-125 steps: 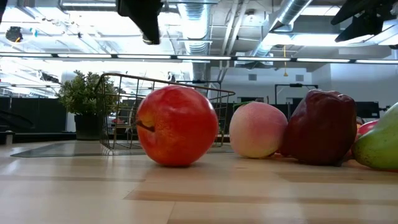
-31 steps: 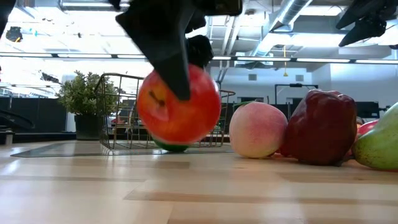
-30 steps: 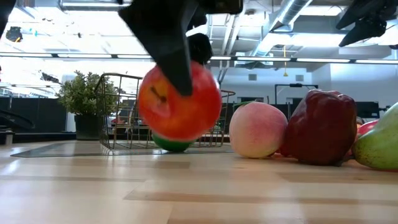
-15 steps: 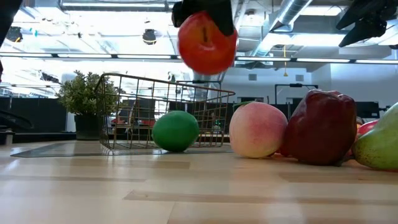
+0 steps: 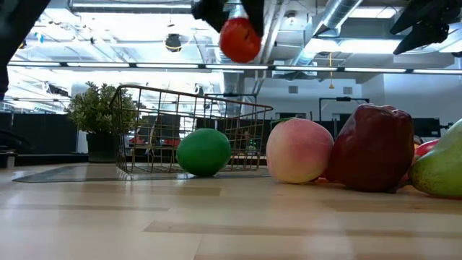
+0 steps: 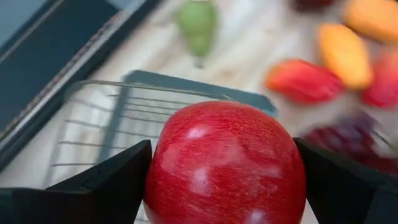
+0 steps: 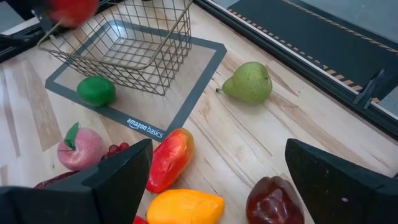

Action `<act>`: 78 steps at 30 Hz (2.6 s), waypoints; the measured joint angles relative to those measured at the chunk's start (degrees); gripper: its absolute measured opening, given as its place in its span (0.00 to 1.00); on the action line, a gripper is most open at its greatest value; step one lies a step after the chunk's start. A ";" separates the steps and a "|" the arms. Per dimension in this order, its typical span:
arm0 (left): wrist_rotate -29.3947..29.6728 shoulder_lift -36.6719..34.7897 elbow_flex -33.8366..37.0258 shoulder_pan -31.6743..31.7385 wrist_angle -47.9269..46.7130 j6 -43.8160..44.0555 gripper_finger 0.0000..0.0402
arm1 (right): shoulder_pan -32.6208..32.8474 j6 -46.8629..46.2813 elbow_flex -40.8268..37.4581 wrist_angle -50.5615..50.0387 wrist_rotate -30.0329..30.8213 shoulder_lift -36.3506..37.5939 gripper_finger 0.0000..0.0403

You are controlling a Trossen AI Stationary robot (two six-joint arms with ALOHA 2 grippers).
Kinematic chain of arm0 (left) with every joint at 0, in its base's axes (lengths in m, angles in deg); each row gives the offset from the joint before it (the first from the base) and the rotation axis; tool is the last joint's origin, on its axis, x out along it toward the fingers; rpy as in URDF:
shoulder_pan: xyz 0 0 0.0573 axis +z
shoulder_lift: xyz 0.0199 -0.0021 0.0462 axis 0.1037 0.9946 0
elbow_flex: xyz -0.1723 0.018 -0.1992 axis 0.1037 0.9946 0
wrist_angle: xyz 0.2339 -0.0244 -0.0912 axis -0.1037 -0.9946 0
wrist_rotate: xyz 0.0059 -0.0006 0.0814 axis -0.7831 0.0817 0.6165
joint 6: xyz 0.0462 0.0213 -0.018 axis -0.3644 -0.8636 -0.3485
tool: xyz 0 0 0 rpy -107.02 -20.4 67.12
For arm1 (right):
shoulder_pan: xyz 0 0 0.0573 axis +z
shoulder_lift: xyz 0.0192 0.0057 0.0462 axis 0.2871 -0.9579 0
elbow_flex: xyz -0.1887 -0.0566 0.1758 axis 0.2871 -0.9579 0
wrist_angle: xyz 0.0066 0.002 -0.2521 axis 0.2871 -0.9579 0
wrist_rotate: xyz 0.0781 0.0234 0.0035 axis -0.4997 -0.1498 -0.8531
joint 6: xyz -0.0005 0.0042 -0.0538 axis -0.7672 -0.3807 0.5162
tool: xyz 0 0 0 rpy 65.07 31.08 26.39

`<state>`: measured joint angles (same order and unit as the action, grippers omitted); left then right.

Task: Build produce basket
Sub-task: Put the red apple into the gold wire basket

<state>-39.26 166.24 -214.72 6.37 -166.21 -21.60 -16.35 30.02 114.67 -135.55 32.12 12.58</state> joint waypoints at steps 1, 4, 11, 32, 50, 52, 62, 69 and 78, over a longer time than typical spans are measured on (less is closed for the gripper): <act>0.01 0.02 0.01 1.41 -0.68 1.26 0.86 | 0.02 0.00 0.00 0.00 0.00 0.00 0.96; 0.15 0.06 0.78 5.43 -2.42 4.34 0.86 | 0.01 -0.02 0.00 0.00 0.00 0.00 0.96; -0.16 -0.02 5.68 12.27 -3.04 13.27 0.86 | 0.00 -0.98 0.00 0.04 0.04 0.00 0.96; 2.20 0.02 20.22 11.02 0.45 51.79 0.86 | 0.00 -2.67 0.00 0.07 0.26 0.00 0.96; -6.64 0.09 32.58 15.00 11.34 59.24 0.86 | 0.00 -2.54 0.00 0.02 0.26 0.00 0.96; -7.91 0.07 34.07 15.44 12.92 59.26 0.86 | 0.00 -2.54 0.00 0.00 0.26 0.00 0.96; -8.98 0.09 39.38 16.12 20.18 60.06 0.86 | 0.00 -2.54 0.00 -1.03 0.26 0.00 0.96; -7.63 0.09 40.26 16.27 20.58 60.11 0.86 | 0.00 -2.54 0.00 -1.05 0.26 0.00 0.96; -7.42 0.09 40.26 16.29 20.60 57.95 0.91 | 0.00 -2.54 0.00 -1.05 0.26 -0.01 0.96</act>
<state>-46.68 166.33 -174.46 22.66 -145.61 36.35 -16.35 27.49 114.67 -136.59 32.38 12.57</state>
